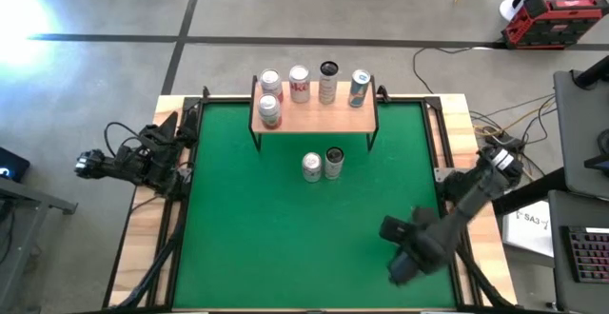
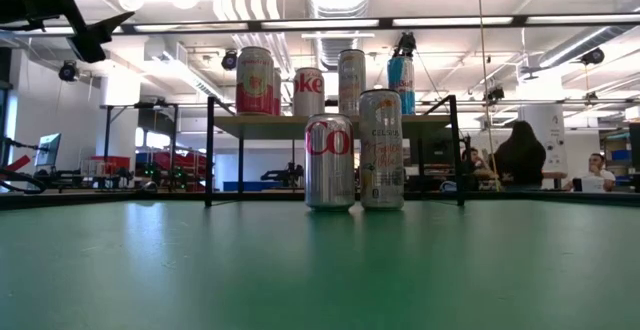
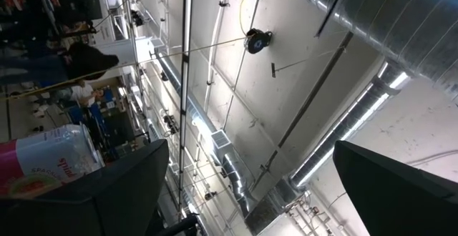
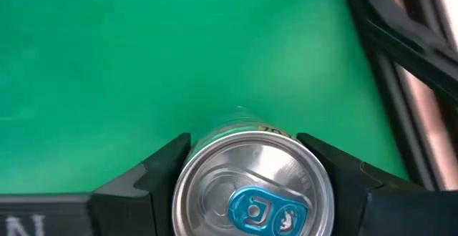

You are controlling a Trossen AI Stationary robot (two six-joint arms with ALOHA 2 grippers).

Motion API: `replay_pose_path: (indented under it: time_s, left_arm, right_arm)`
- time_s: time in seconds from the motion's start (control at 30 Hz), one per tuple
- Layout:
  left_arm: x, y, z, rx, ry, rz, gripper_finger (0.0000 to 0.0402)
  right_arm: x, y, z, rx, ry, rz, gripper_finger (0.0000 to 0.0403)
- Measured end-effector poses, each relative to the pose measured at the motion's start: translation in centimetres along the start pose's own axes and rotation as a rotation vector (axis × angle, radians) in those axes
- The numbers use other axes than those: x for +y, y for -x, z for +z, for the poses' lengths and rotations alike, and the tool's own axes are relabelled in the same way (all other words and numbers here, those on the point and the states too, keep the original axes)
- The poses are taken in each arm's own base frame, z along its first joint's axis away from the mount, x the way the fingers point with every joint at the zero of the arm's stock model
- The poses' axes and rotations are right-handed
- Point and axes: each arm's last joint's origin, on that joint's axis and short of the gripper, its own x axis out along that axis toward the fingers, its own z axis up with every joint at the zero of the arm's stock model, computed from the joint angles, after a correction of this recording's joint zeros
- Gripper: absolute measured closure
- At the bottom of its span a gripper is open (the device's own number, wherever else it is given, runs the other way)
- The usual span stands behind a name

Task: Place canned beverage on shelf
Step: Put the blue soda can on the shelf aligned with the other blue soda can

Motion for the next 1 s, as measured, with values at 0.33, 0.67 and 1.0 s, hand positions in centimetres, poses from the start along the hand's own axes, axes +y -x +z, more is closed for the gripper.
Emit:
replay_pose_path:
  time_s: [0.33, 0.67, 1.0]
  left_arm:
    - [0.0, 0.0, 0.0, 0.000, -0.001, 0.000, 0.0022]
    - [0.0, 0.0, 0.0, 0.001, -0.001, 0.001, 0.0022]
    - [0.0, 0.0, 0.0, 0.002, -0.003, 0.001, 0.0022]
  right_arm:
    - [8.9, 0.8, 6.7, -0.008, 0.132, 0.055, 0.0184]
    - [15.5, -0.2, 12.8, -0.017, 0.272, 0.171, 0.0184]
    - [18.8, -1.7, 16.1, -0.026, 0.439, 0.216, 0.0179]
